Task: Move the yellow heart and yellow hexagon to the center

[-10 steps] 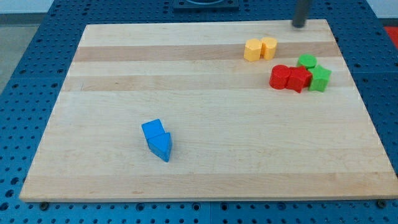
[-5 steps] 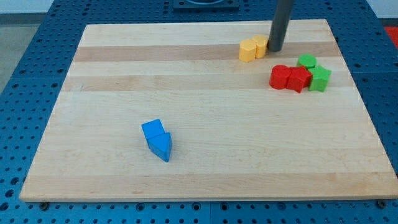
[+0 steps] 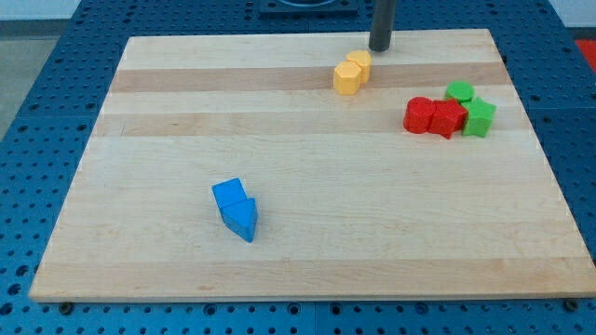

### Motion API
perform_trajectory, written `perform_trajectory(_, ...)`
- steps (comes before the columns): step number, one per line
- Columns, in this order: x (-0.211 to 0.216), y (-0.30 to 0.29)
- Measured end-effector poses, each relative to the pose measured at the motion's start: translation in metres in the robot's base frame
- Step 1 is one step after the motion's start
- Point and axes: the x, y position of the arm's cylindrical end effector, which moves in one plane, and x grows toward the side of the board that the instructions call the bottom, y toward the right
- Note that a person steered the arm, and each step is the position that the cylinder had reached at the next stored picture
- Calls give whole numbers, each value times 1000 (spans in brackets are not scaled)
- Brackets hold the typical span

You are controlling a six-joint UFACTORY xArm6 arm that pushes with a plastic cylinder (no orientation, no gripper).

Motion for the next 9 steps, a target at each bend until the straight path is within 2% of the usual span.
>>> perform_trajectory(1,32,0)
perform_trajectory(2,39,-4)
perform_trajectory(4,17,-14)
perform_trajectory(7,78,-41)
perform_trajectory(9,103,-89)
